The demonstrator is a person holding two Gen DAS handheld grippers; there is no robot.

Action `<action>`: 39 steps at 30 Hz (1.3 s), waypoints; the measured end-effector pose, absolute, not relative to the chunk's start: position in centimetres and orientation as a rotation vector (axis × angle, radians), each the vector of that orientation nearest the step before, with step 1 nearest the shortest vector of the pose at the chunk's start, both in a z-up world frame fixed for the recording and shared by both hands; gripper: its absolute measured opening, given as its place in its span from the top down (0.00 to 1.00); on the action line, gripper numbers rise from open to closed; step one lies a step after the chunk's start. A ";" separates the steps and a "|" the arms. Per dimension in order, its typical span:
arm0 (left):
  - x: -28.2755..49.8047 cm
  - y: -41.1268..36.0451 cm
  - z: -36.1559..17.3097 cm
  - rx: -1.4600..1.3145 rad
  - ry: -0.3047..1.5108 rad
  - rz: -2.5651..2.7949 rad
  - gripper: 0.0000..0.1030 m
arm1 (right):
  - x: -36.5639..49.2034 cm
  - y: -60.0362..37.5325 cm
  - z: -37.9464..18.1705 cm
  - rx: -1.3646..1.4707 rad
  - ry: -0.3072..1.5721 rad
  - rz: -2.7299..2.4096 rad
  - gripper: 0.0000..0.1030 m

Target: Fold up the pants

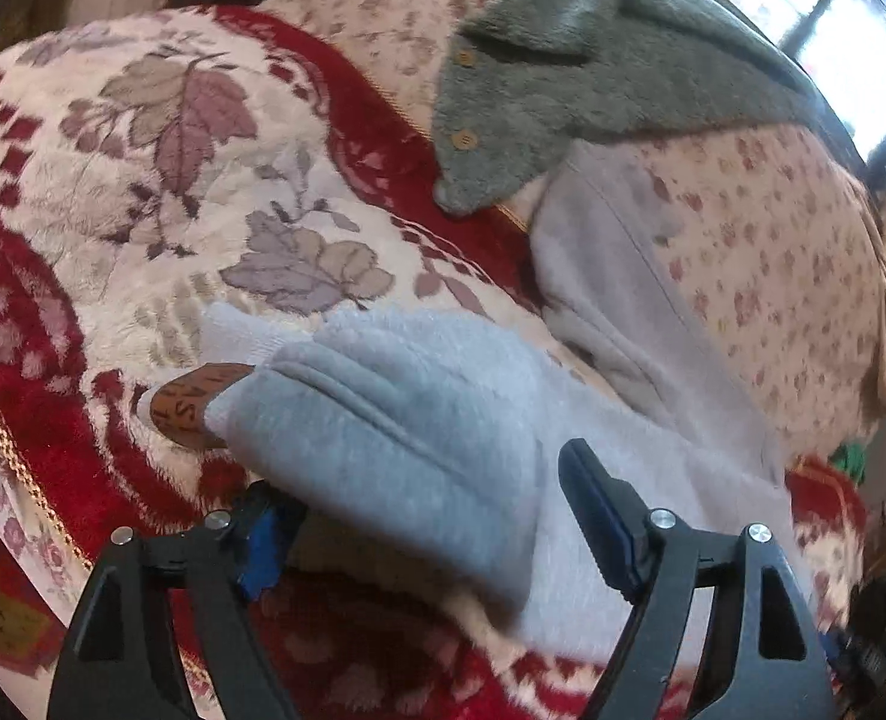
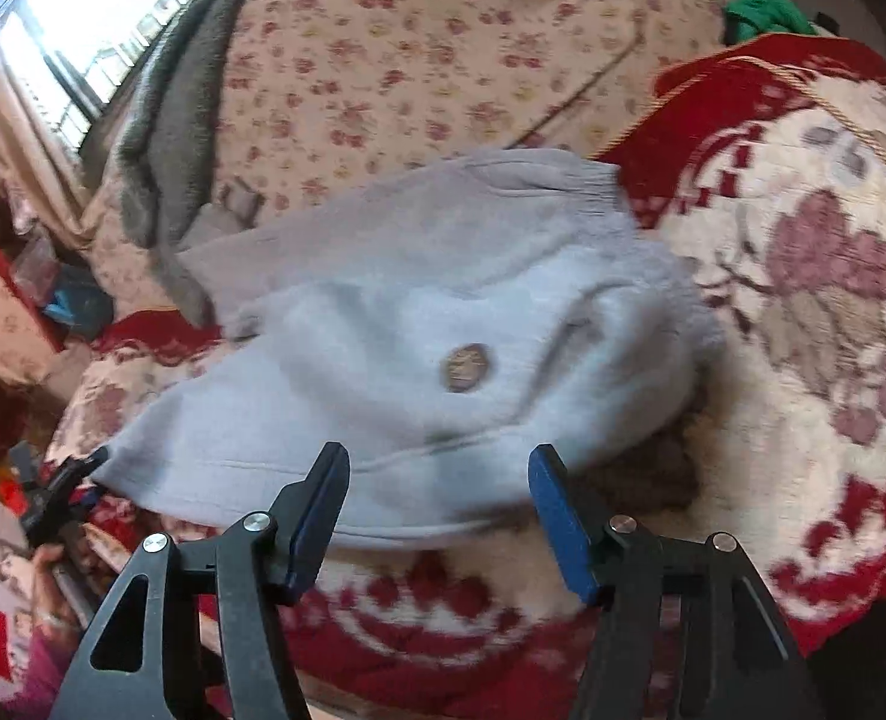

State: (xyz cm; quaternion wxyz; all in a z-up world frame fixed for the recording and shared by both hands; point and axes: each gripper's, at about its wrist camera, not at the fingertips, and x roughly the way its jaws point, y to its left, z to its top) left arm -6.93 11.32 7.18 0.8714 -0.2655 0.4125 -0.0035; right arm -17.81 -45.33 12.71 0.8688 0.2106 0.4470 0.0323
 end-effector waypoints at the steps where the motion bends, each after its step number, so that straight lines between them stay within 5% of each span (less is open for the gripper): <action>1: -6.4 11.6 7.2 -0.572 0.857 0.002 0.20 | -17.4 -44.4 12.7 0.432 0.936 0.097 0.35; 8: -3.3 13.2 7.7 -0.567 0.822 0.030 0.22 | -12.7 -32.3 11.5 0.299 0.964 0.431 0.35; 10: -2.6 13.1 8.4 -0.504 0.797 0.011 0.50 | -10.6 -27.2 10.7 0.212 0.978 0.518 0.35; 11: -2.4 13.0 9.0 -0.459 0.783 0.001 0.72 | -9.2 -24.3 10.2 0.175 0.997 0.558 0.35; 15: -3.7 13.7 11.2 -0.369 0.692 -0.124 0.77 | -6.0 -17.2 8.6 0.157 1.039 0.668 0.35; 20: -3.9 15.4 5.7 -0.297 0.923 -0.044 0.77 | -4.3 -11.3 5.1 0.142 1.123 0.733 0.35; 22: -4.3 16.5 3.6 -0.341 0.990 -0.020 0.61 | -4.3 -9.8 4.0 0.131 1.153 0.747 0.35; 24: -5.2 17.5 3.1 -0.332 0.972 0.058 0.29 | -4.5 -8.7 3.2 0.120 1.171 0.760 0.35; 39: -5.6 9.6 10.1 -0.300 0.822 -0.072 0.18 | -8.0 -18.9 7.3 0.160 1.072 0.604 0.27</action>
